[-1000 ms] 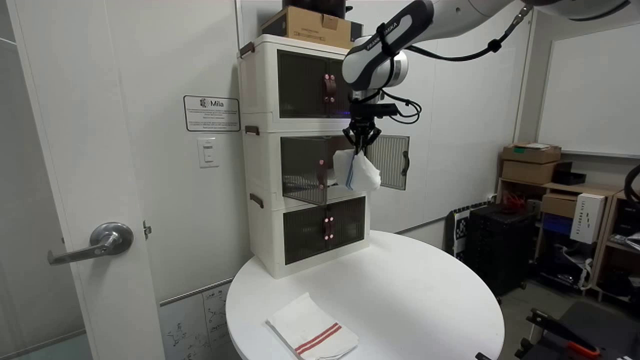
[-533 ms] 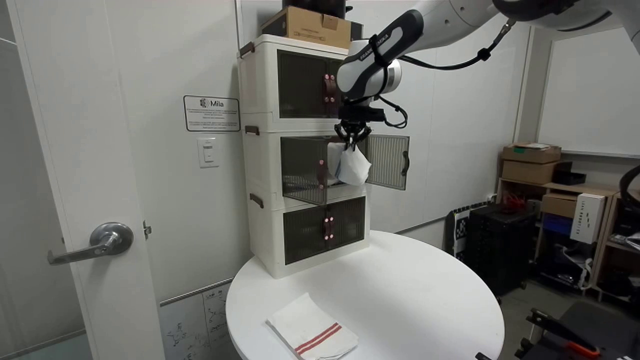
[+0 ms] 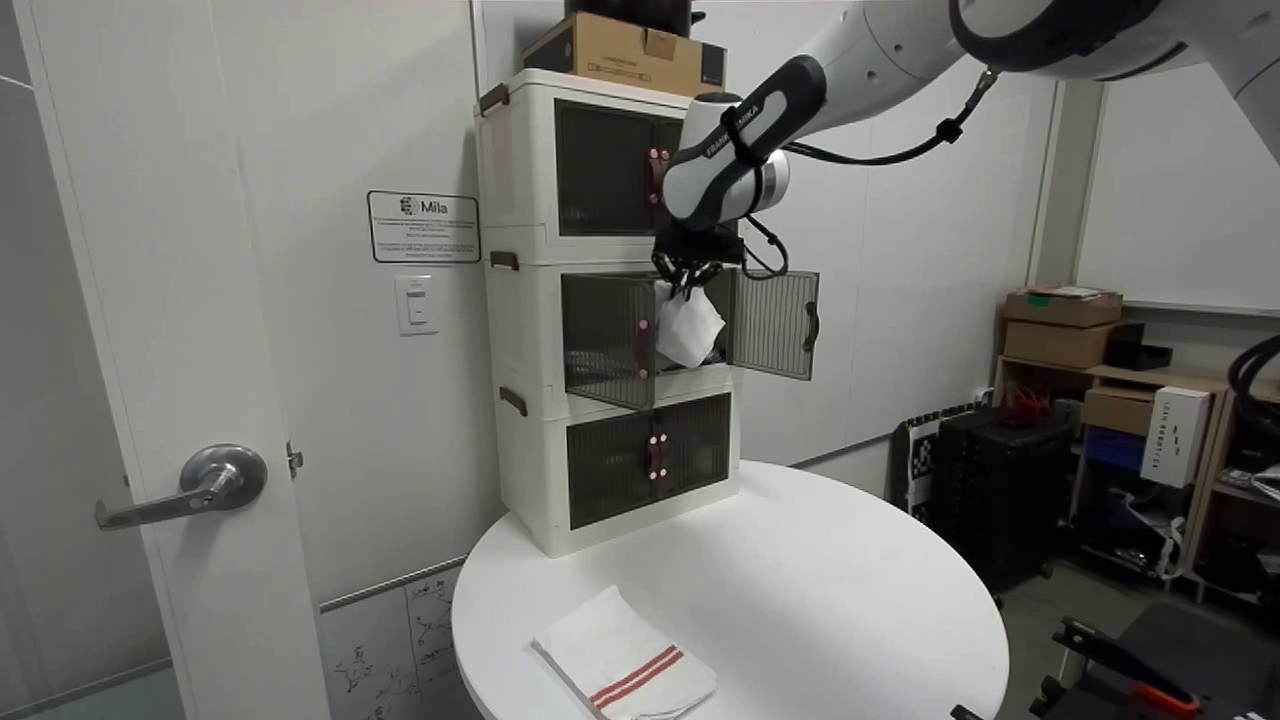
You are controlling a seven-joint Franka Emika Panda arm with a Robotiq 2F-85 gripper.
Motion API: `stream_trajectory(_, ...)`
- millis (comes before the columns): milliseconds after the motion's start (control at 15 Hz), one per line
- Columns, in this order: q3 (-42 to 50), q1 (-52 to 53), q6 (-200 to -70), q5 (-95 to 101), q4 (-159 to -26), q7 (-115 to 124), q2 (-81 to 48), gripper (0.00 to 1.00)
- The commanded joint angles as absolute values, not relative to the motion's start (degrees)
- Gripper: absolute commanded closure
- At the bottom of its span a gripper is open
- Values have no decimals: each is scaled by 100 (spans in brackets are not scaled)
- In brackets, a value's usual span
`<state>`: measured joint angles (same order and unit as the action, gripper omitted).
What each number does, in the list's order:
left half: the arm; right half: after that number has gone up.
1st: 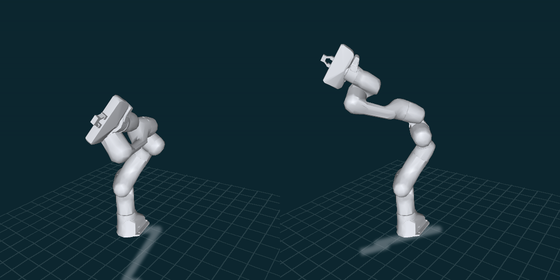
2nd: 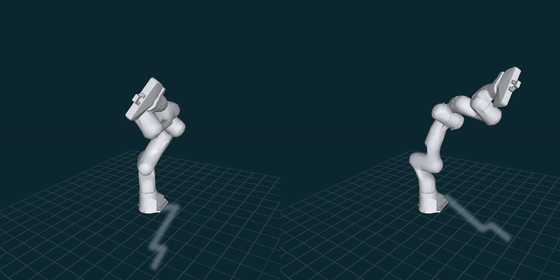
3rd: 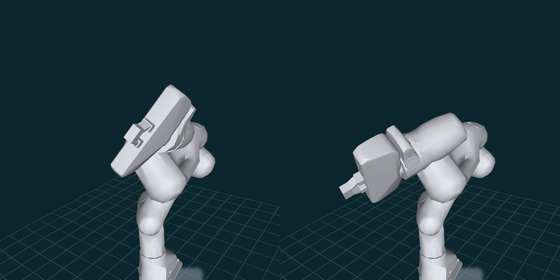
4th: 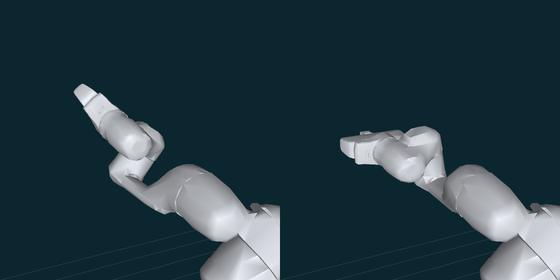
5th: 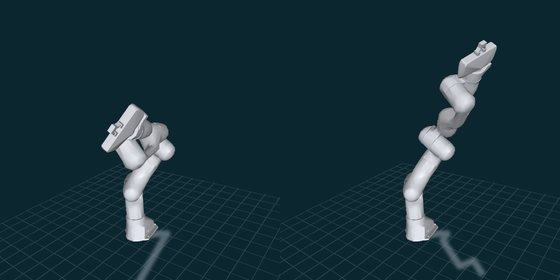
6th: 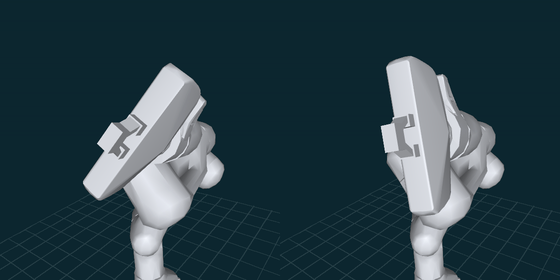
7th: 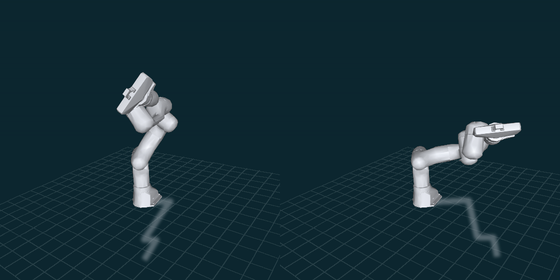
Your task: Put one towel in the middle cabinet, then close the right and left doors of the cabinet, respectively
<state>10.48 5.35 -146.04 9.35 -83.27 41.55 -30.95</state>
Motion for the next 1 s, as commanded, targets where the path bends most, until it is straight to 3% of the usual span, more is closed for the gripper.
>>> stream_trajectory(0,1308,687,-14845,1077,-8121,4500,-3347,96)
stream_trajectory(933,1533,776,-15306,1040,-7213,4350,-4321,96)
